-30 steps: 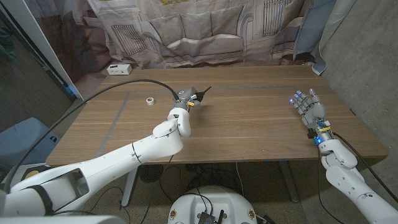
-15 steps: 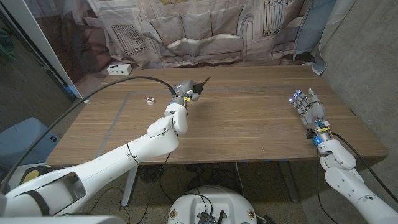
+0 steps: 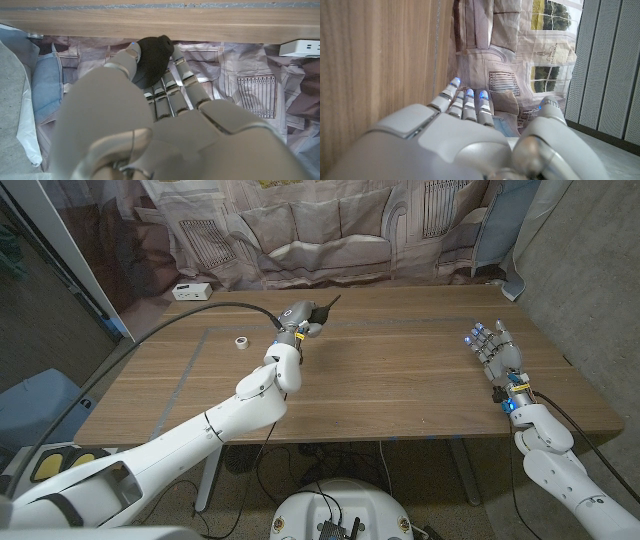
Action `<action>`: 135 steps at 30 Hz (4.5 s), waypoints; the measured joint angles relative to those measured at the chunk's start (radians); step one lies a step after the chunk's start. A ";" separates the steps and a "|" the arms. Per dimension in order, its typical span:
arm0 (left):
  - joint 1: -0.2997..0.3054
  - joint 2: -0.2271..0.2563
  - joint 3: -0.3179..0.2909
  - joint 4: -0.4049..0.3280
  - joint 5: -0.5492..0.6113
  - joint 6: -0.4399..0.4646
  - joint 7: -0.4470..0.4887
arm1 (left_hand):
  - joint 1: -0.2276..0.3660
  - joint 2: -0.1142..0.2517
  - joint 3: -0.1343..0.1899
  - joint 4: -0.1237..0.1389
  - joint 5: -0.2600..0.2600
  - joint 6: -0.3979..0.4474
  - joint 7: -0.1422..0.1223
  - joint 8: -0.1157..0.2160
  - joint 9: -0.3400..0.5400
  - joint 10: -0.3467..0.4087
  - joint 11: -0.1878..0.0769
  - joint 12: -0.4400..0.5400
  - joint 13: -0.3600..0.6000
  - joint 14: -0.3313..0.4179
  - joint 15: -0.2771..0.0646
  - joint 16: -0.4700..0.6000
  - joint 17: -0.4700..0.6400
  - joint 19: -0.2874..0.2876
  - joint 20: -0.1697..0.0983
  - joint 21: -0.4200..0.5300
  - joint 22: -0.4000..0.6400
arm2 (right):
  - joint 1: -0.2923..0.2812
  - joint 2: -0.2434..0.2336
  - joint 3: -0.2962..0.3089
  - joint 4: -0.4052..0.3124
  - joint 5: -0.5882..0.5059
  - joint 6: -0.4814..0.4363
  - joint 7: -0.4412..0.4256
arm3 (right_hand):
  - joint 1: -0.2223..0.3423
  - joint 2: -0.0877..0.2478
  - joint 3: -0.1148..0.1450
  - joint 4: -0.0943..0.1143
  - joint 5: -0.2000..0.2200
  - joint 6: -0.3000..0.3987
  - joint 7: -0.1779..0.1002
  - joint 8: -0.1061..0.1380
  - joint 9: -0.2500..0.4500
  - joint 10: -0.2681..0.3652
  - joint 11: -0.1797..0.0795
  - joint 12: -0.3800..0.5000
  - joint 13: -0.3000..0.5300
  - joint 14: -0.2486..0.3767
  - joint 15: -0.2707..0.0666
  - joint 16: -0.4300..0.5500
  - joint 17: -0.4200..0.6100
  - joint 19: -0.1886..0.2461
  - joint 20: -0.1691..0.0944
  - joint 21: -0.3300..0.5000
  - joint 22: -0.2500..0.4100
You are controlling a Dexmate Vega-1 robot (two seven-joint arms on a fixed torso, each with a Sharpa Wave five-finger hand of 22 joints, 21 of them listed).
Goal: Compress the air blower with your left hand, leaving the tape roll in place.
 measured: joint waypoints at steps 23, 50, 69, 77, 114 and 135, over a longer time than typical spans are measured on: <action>-0.008 -0.038 -0.006 0.024 0.050 -0.035 -0.051 | 0.209 0.006 0.088 -0.016 0.012 0.115 -0.005 0.026 0.010 0.133 -0.021 0.034 0.029 0.147 -0.047 0.029 0.006 0.120 -0.028 0.075 0.003 | -0.008 0.000 0.003 -0.003 0.001 0.007 -0.004 | 0.004 0.004 0.000 0.000 0.000 0.000 0.000 0.000 0.000 0.000 0.000 0.000 0.000 0.000 0.000 0.000 0.000 0.000 0.000 0.000 0.000; 0.008 -0.074 -0.026 0.043 0.047 -0.048 -0.048 | 0.262 -0.019 0.123 -0.003 0.027 0.307 -0.039 0.086 0.037 0.268 -0.046 0.083 0.078 0.273 -0.072 0.056 0.020 0.197 -0.040 0.183 0.000 | -0.020 -0.001 0.008 -0.009 0.006 0.002 -0.007 | 0.004 0.004 -0.004 -0.004 0.000 0.000 0.000 0.000 0.000 0.000 0.000 -0.009 0.000 0.000 0.000 -0.004 0.000 0.000 0.000 0.000 0.000; -0.014 -0.068 -0.001 0.045 0.047 -0.029 -0.067 | 0.123 -0.016 0.059 0.065 0.019 0.205 -0.026 0.023 0.041 0.178 -0.028 0.026 0.088 0.208 -0.051 0.012 0.022 0.136 -0.044 0.186 -0.005 | -0.019 0.000 0.007 -0.003 0.009 -0.003 -0.006 | 0.004 0.004 -0.004 -0.004 0.000 0.000 0.000 0.000 0.000 0.000 0.000 -0.009 0.000 0.000 0.000 -0.004 0.000 0.000 0.000 -0.004 0.000; -0.028 -0.061 0.010 0.041 0.058 0.022 -0.120 | 0.087 -0.029 0.046 0.070 0.019 0.187 -0.020 0.012 0.038 0.164 -0.025 0.014 0.088 0.184 -0.041 0.004 0.022 0.125 -0.040 0.183 -0.007 | -0.026 0.004 0.005 -0.003 0.010 -0.003 -0.009 | 0.004 0.004 -0.004 -0.004 0.000 0.000 0.000 0.000 0.000 0.000 0.000 -0.009 0.000 0.000 0.000 -0.004 0.000 0.000 0.000 -0.004 0.000; -0.052 0.002 0.013 0.023 0.066 -0.018 -0.198 | -0.064 -0.067 -0.051 0.091 0.002 0.080 -0.009 -0.015 0.033 0.062 -0.015 -0.040 0.085 0.050 0.000 -0.007 0.027 0.020 -0.013 0.140 -0.014 | -0.027 0.010 -0.004 -0.013 -0.001 0.000 -0.025 | 0.009 0.009 -0.004 -0.004 0.000 0.000 0.000 0.000 0.000 0.000 0.000 -0.009 0.000 0.000 0.000 -0.004 0.000 0.000 0.000 -0.004 0.000; -0.039 -0.013 0.005 0.039 0.084 -0.036 -0.183 | -0.077 -0.064 -0.057 0.073 0.002 0.090 -0.029 -0.010 0.030 0.072 -0.032 -0.039 0.085 0.043 -0.014 -0.003 0.022 0.011 -0.014 0.132 -0.011 | -0.035 0.010 -0.005 -0.020 -0.002 0.005 -0.029 | 0.009 0.009 -0.004 -0.004 0.000 0.000 0.000 0.000 0.000 0.000 0.000 -0.009 0.000 0.000 0.000 -0.004 0.000 0.000 0.000 -0.004 0.000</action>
